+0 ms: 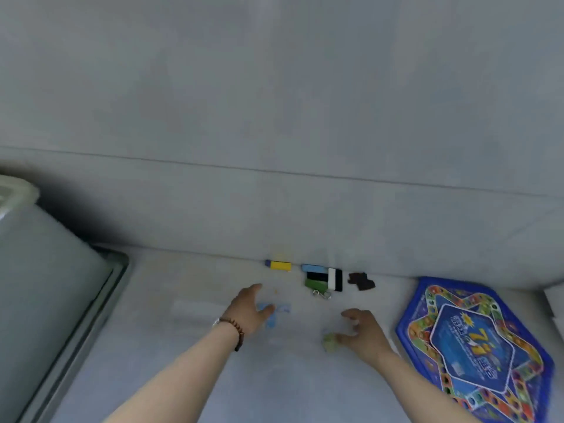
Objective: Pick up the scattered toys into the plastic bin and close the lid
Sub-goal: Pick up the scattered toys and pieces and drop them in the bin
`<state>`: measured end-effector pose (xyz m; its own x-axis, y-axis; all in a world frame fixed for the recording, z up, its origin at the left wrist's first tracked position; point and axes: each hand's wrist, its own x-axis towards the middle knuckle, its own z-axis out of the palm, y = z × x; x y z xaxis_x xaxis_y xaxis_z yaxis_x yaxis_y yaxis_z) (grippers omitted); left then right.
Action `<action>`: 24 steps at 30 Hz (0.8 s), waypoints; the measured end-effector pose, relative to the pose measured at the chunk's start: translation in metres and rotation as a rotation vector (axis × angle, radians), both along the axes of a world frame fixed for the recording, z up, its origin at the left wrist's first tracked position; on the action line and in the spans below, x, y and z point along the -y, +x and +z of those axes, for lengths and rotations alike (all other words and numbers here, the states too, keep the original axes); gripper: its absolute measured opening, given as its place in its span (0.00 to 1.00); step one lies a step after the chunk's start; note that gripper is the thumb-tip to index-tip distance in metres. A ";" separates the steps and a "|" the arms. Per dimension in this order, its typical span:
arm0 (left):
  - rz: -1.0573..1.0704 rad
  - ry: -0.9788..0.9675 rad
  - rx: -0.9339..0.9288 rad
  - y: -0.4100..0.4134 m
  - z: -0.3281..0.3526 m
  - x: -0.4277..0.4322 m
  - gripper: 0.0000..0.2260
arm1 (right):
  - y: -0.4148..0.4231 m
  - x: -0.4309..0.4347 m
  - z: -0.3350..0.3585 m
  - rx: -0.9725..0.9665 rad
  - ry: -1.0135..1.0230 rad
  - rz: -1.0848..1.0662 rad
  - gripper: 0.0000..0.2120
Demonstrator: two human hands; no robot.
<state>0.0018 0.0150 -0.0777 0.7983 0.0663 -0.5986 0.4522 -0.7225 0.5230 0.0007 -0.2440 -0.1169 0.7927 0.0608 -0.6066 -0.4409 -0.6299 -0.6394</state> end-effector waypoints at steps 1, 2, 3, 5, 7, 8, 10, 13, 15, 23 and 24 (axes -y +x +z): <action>-0.022 -0.003 -0.015 0.000 -0.011 0.008 0.30 | -0.003 -0.002 -0.009 0.013 -0.004 0.029 0.24; -0.044 0.001 -0.025 0.000 -0.020 0.013 0.31 | -0.005 -0.005 -0.017 0.037 -0.003 0.034 0.22; -0.068 0.007 -0.030 0.000 -0.027 0.017 0.31 | -0.007 -0.009 -0.023 0.061 -0.009 0.038 0.22; -0.116 0.037 -0.018 0.002 -0.040 0.017 0.31 | -0.009 -0.016 -0.032 0.124 -0.014 0.078 0.21; -0.148 0.087 0.013 0.003 -0.048 0.012 0.29 | -0.012 -0.019 -0.039 0.172 -0.034 0.144 0.19; -0.142 0.110 0.028 0.004 -0.051 0.010 0.27 | -0.013 -0.019 -0.041 0.188 -0.033 0.145 0.17; -0.097 0.139 0.047 0.004 -0.057 0.007 0.25 | -0.016 -0.017 -0.044 0.212 -0.026 0.107 0.14; -0.048 0.120 0.076 0.002 -0.063 0.010 0.20 | -0.017 -0.017 -0.045 0.219 -0.017 0.048 0.17; -0.030 0.112 0.085 -0.002 -0.067 0.014 0.18 | -0.019 -0.018 -0.046 0.218 -0.012 -0.006 0.18; 0.135 0.021 0.107 -0.008 -0.078 0.018 0.18 | -0.022 -0.022 -0.046 0.191 0.088 -0.194 0.16; 0.141 0.008 0.109 -0.009 -0.078 0.018 0.17 | -0.022 -0.022 -0.044 0.180 0.108 -0.217 0.16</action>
<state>-0.0073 -0.0032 -0.1557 0.8411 0.1862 -0.5079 0.4899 -0.6604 0.5692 -0.0209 -0.2218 -0.1613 0.8884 -0.0658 -0.4543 -0.4315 -0.4574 -0.7776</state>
